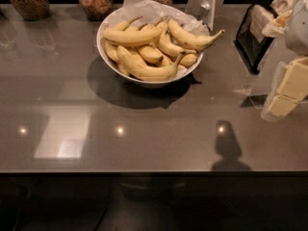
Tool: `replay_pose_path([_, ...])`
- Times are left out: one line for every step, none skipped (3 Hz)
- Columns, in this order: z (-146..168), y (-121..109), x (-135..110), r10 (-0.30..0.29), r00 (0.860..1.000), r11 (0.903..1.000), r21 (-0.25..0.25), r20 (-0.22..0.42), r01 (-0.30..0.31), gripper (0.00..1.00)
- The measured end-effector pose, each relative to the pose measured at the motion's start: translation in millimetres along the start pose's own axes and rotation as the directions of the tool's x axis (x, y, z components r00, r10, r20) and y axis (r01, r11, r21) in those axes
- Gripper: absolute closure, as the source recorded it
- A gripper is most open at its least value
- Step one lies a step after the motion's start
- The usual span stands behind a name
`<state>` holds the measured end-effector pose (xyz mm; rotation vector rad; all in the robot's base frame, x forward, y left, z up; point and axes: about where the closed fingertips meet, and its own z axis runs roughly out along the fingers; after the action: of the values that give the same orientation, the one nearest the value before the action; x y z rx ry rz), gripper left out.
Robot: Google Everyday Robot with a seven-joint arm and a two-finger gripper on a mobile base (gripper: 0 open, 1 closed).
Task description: Pick banana from white bowl
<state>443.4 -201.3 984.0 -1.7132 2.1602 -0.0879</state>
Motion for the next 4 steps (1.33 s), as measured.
replay_pose_path([1.4, -14.3, -49.5, -0.065, 0.99, 0.9972, 0.045, 0.123, 0.06, 0.0])
replay_pose_path([10.4, -35.8, -102.3, -0.119, 0.962, 0.992, 0.071, 0.244, 0.105, 0.0])
replay_pose_path([27.2, -58.2, -152.8, -0.162, 0.933, 0.9867, 0.068, 0.322, 0.148, 0.0])
replay_pose_path([57.7, -81.0, -198.7, -0.176, 0.921, 0.9839, 0.033, 0.347, 0.176, 0.0])
